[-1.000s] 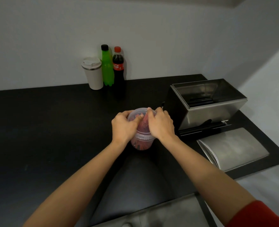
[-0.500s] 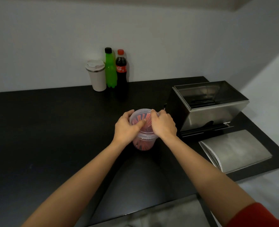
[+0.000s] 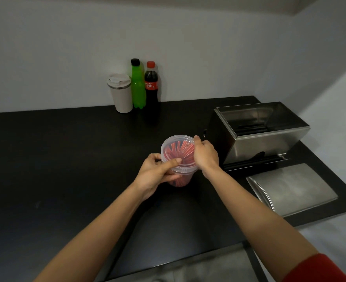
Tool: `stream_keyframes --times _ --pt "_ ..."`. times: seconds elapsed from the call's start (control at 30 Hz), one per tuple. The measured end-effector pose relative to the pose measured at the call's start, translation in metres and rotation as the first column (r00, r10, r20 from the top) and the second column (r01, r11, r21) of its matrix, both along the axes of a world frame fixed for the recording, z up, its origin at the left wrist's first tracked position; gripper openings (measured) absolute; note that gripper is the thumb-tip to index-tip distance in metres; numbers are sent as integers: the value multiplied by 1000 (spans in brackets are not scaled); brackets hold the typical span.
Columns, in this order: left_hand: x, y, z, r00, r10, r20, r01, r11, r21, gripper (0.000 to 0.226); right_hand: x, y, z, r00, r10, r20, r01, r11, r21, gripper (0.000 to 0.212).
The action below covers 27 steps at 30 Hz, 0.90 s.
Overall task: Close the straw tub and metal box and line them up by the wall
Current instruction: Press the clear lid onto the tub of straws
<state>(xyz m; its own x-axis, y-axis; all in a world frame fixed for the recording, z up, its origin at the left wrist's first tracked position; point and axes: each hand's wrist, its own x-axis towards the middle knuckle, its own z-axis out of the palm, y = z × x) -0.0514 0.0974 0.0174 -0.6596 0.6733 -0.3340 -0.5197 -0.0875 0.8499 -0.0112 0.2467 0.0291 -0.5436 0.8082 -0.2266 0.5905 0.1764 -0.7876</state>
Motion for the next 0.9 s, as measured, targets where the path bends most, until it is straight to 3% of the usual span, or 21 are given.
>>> stream_keyframes --times 0.17,0.37,0.6,0.73,0.8,0.9 --pt "4 3 -6 995 95 -15 -92 986 138 64 -1 0 -1 1000 -25 -19 25 1000 2 51" --pt "7 6 -10 985 150 -90 -139 983 122 62 -3 3 -5 999 -45 2 45 999 3 55" --pt "0 8 -7 952 177 -249 -187 982 -19 33 11 17 -4 995 56 83 -50 996 -71 50" --pt "-23 8 4 938 57 -342 -124 977 -176 32 1 24 7 976 217 26 -219 973 78 40" --pt "-30 11 10 926 -49 -373 -49 967 -250 36 -6 24 12 929 356 102 -369 914 170 39" --pt "-36 17 20 919 -142 -367 10 940 -340 38 -16 24 15 880 422 221 -465 860 209 46"
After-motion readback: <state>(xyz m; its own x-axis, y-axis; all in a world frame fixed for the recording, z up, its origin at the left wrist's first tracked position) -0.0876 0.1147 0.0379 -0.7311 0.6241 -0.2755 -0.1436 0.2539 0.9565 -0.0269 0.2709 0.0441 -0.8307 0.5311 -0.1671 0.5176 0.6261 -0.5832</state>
